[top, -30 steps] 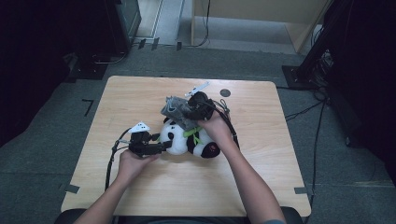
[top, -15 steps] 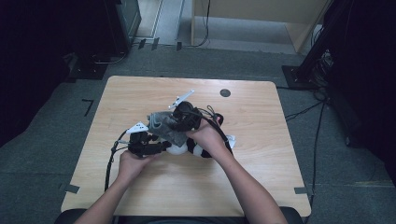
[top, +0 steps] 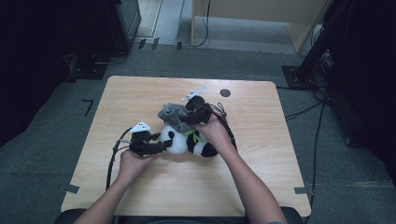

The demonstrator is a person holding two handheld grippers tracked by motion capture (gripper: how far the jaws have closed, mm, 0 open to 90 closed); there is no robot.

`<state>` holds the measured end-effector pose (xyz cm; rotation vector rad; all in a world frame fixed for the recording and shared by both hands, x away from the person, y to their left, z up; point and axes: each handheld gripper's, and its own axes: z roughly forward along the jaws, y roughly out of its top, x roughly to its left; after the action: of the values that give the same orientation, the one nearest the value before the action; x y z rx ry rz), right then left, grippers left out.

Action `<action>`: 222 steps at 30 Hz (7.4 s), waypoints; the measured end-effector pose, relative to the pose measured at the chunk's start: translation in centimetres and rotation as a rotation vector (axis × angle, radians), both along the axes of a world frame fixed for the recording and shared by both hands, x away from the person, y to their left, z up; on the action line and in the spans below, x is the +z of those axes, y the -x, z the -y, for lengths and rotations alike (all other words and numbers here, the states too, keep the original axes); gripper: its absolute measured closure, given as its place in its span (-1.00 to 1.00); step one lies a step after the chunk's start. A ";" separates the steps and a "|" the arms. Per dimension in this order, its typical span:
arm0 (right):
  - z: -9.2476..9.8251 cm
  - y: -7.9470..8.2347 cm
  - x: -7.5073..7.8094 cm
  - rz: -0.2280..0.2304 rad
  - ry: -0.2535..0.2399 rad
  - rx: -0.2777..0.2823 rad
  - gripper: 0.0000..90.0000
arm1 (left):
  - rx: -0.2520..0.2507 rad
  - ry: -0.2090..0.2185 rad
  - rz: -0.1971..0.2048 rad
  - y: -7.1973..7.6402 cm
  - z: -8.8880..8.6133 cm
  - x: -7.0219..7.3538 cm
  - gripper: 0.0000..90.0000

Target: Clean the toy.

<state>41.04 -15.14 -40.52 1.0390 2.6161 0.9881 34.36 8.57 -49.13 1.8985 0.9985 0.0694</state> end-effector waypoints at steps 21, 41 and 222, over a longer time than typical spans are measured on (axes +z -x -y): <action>2.9 4.0 4.3 0.093 -0.069 0.026 0.76 | -0.014 0.019 -0.009 -0.1 -0.2 0.0 -0.16; 5.8 2.4 0.2 0.086 -0.029 -0.063 0.76 | -0.025 0.096 -0.036 -0.5 -0.9 0.3 -0.18; 2.7 7.0 2.8 0.148 -0.147 0.046 0.70 | -0.012 0.023 0.015 -0.1 0.7 -0.4 0.01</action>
<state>34.07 -17.82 -37.76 0.9015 2.4894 1.2344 34.41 7.89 -49.53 1.8808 0.9734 0.0650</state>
